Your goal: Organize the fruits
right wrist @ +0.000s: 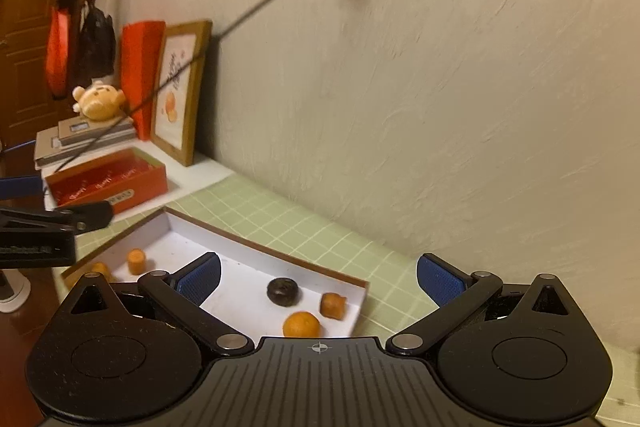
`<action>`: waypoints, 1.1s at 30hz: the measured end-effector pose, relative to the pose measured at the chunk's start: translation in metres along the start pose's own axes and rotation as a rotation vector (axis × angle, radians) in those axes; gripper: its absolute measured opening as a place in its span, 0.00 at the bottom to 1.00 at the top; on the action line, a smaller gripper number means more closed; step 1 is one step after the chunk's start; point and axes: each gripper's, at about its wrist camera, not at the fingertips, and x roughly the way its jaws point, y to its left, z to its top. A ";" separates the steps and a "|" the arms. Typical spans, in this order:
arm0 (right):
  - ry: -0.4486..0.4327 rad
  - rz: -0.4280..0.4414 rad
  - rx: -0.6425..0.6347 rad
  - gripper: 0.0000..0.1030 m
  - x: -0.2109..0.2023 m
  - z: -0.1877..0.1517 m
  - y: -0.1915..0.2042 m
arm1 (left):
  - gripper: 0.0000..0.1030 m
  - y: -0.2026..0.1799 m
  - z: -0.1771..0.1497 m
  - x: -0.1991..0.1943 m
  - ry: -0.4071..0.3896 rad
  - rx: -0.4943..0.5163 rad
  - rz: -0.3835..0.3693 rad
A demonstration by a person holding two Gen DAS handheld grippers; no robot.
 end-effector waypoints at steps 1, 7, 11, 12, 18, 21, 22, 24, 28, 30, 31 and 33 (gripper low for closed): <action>-0.006 -0.004 -0.009 1.00 -0.014 -0.002 0.000 | 0.94 -0.004 -0.001 -0.009 -0.007 0.008 -0.006; -0.032 -0.032 -0.054 1.00 -0.093 -0.024 0.005 | 0.94 -0.024 -0.009 -0.074 -0.051 0.036 -0.013; -0.051 -0.047 -0.058 1.00 -0.134 -0.040 0.007 | 0.94 -0.031 -0.015 -0.113 -0.087 0.037 0.002; -0.057 -0.051 -0.055 1.00 -0.142 -0.044 0.007 | 0.94 -0.031 -0.016 -0.121 -0.093 0.032 0.001; -0.091 -0.086 0.008 1.00 -0.181 -0.066 0.000 | 0.94 -0.036 -0.031 -0.153 -0.117 0.030 -0.070; -0.085 -0.104 0.042 1.00 -0.183 -0.075 -0.004 | 0.94 -0.046 -0.045 -0.154 -0.123 0.072 -0.081; -0.080 -0.112 0.059 1.00 -0.180 -0.079 -0.004 | 0.94 -0.049 -0.050 -0.154 -0.133 0.085 -0.084; -0.045 -0.126 0.055 1.00 -0.175 -0.083 -0.005 | 0.94 -0.053 -0.054 -0.154 -0.141 0.100 -0.085; -0.056 -0.151 0.053 1.00 -0.177 -0.083 -0.008 | 0.94 -0.051 -0.057 -0.150 -0.142 0.090 -0.088; -0.058 -0.148 0.059 1.00 -0.177 -0.085 -0.010 | 0.94 -0.047 -0.056 -0.146 -0.125 0.069 -0.082; -0.050 -0.150 0.059 1.00 -0.176 -0.084 -0.010 | 0.94 -0.044 -0.057 -0.147 -0.122 0.055 -0.078; -0.041 -0.157 0.061 1.00 -0.173 -0.084 -0.010 | 0.94 -0.039 -0.059 -0.148 -0.125 0.026 -0.079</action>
